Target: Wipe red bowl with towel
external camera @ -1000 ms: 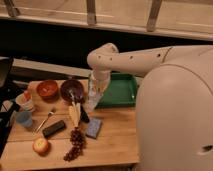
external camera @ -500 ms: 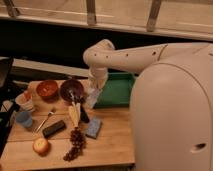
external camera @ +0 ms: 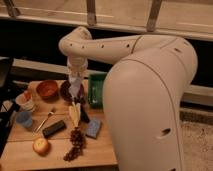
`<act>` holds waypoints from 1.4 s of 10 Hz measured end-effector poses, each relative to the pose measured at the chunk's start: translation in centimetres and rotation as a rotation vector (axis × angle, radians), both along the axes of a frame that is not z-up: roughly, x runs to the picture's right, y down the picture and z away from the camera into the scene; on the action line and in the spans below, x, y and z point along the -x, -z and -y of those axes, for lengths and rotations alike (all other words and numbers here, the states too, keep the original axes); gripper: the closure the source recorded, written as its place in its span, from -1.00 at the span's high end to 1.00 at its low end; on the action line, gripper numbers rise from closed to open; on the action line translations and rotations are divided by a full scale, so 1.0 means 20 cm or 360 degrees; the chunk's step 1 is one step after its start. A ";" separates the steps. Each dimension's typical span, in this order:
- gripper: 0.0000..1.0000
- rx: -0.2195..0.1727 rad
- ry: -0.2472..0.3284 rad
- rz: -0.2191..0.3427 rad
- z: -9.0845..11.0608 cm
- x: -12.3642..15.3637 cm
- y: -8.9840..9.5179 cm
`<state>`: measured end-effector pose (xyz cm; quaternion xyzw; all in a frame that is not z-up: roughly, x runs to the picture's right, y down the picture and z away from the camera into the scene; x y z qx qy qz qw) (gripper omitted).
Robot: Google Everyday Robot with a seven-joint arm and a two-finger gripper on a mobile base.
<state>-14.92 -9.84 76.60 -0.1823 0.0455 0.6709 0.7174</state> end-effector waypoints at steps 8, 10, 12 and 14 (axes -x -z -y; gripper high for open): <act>-1.00 -0.0006 -0.0074 0.0585 0.10 0.42 -0.06; -1.00 0.0003 -0.0061 0.0599 0.09 0.44 -0.06; -1.00 0.0035 -0.0040 0.0629 0.06 0.49 -0.13; -1.00 0.0102 -0.0005 0.0685 0.02 0.64 -0.26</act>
